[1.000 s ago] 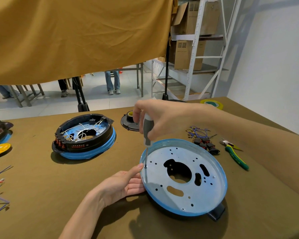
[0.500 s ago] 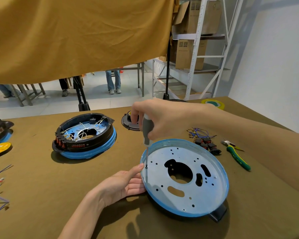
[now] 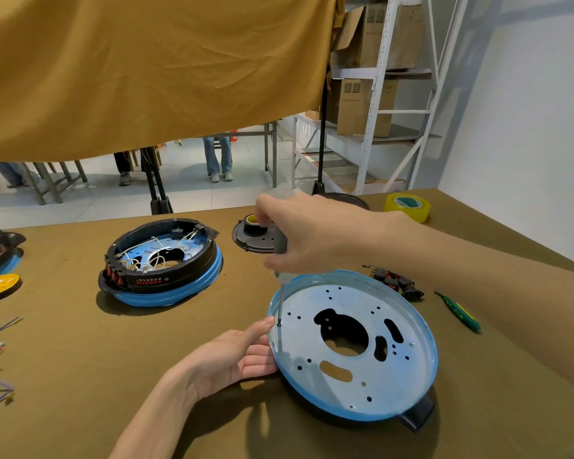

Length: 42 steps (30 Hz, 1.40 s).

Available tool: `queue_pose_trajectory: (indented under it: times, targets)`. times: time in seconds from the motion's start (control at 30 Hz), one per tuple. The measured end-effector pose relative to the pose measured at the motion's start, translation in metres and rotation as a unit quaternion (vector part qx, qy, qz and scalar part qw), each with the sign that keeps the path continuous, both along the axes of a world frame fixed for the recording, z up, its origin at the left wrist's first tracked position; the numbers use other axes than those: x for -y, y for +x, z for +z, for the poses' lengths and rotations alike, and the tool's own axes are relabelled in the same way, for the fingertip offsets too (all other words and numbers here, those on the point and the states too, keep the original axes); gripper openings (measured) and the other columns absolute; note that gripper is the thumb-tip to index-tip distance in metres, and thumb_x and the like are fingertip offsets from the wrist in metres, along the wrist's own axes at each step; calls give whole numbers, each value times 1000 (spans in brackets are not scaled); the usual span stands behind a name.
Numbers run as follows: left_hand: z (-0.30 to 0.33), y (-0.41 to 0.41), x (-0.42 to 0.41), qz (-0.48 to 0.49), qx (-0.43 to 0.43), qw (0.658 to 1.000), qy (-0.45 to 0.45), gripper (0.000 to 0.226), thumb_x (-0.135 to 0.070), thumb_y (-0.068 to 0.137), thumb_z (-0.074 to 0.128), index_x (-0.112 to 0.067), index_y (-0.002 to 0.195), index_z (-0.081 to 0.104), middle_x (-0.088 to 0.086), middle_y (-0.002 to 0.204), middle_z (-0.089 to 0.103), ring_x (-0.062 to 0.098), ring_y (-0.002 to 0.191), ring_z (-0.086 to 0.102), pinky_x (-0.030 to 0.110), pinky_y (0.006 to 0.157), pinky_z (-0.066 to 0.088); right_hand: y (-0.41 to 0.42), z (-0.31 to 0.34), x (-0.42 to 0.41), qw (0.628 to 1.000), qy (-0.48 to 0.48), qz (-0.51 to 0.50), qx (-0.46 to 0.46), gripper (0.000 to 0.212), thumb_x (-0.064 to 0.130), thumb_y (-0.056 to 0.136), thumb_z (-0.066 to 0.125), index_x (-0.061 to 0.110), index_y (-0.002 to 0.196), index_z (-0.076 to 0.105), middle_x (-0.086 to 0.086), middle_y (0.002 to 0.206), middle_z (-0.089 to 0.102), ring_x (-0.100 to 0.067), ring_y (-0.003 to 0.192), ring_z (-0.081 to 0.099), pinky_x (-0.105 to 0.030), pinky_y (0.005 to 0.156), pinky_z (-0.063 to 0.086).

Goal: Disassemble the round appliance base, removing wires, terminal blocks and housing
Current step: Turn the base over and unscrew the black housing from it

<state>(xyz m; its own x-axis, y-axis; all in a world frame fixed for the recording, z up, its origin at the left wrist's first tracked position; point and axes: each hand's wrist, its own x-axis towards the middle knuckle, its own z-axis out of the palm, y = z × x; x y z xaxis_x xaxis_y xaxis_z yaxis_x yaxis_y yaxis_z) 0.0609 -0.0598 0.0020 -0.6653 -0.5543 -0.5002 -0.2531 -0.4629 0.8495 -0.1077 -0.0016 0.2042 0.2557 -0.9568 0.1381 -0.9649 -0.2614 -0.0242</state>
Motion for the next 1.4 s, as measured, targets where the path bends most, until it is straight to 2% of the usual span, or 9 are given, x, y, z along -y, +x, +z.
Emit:
queue_pose_trajectory:
  times: [0.1, 0.3, 0.47, 0.73, 0.9, 1.03, 1.13, 1.3, 1.4]
  targets:
    - [-1, 1, 0, 0, 0, 1000, -2, 83, -59, 69, 78, -2, 128, 63, 17, 117, 76, 27, 110, 75, 32, 89, 62, -1, -7, 3, 997, -61, -12, -46, 38, 47, 91, 67, 16, 108, 54, 3, 81, 57, -15, 68, 56, -35, 57, 50]
    - [-2, 0, 1, -1, 3, 1000, -7, 85, -61, 67, 79, -4, 128, 63, 17, 117, 77, 26, 109, 75, 32, 87, 62, -13, 6, -1, 982, 130, 45, 127, 41, 16, 77, 83, 25, 110, 61, 9, 95, 66, -6, 83, 66, -30, 69, 59]
    - [-2, -1, 0, 3, 1, 1000, -10, 83, -61, 68, 78, -4, 127, 63, 16, 116, 77, 26, 107, 76, 30, 83, 63, -9, -5, -3, 997, -33, -54, -48, 48, 63, 91, 59, 16, 102, 57, 3, 76, 57, -15, 65, 56, -32, 49, 41]
    - [-3, -2, 0, 9, 4, 1000, -17, 86, -61, 65, 79, -5, 128, 62, 16, 115, 77, 26, 108, 76, 32, 85, 63, -14, 12, -1, 991, 85, 17, 98, 38, 13, 77, 79, 24, 106, 58, 9, 96, 61, -10, 85, 63, -37, 70, 59]
    - [-6, -1, 2, 7, -1, 1000, -15, 84, -61, 70, 79, -5, 130, 61, 16, 118, 76, 27, 111, 74, 33, 89, 62, -15, -4, -2, 996, -28, -52, -65, 38, 52, 90, 66, 16, 101, 61, -1, 84, 64, -21, 73, 62, -39, 60, 55]
    - [-6, -2, 3, 8, 1, 1000, -19, 88, -62, 65, 81, -5, 128, 62, 17, 117, 77, 27, 109, 75, 32, 85, 63, -17, -3, -5, 999, -7, 2, 45, 21, 29, 82, 81, 19, 94, 68, 5, 84, 69, -15, 78, 68, -29, 64, 56]
    - [-6, -3, 1, 14, 2, 1000, -23, 90, -63, 61, 82, -4, 126, 62, 17, 114, 77, 27, 107, 76, 31, 81, 63, -19, 2, -7, 996, 58, 27, 54, 33, 20, 76, 87, 20, 103, 68, 7, 91, 69, -10, 81, 67, -30, 68, 58]
    - [-5, -4, 3, 59, -11, 998, -25, 90, -59, 58, 83, 1, 122, 65, 20, 111, 77, 29, 101, 77, 29, 75, 64, -35, 0, -15, 990, 7, -62, -123, 43, 61, 82, 73, 18, 88, 69, 3, 76, 69, -20, 68, 65, -31, 53, 53]
    - [-5, -4, 6, 93, -24, 995, -23, 88, -57, 60, 81, 2, 122, 64, 22, 110, 77, 30, 100, 78, 30, 72, 64, -52, -6, -22, 987, 89, -90, -96, 51, 67, 87, 61, 18, 84, 72, 5, 70, 67, -16, 60, 58, -27, 49, 41]
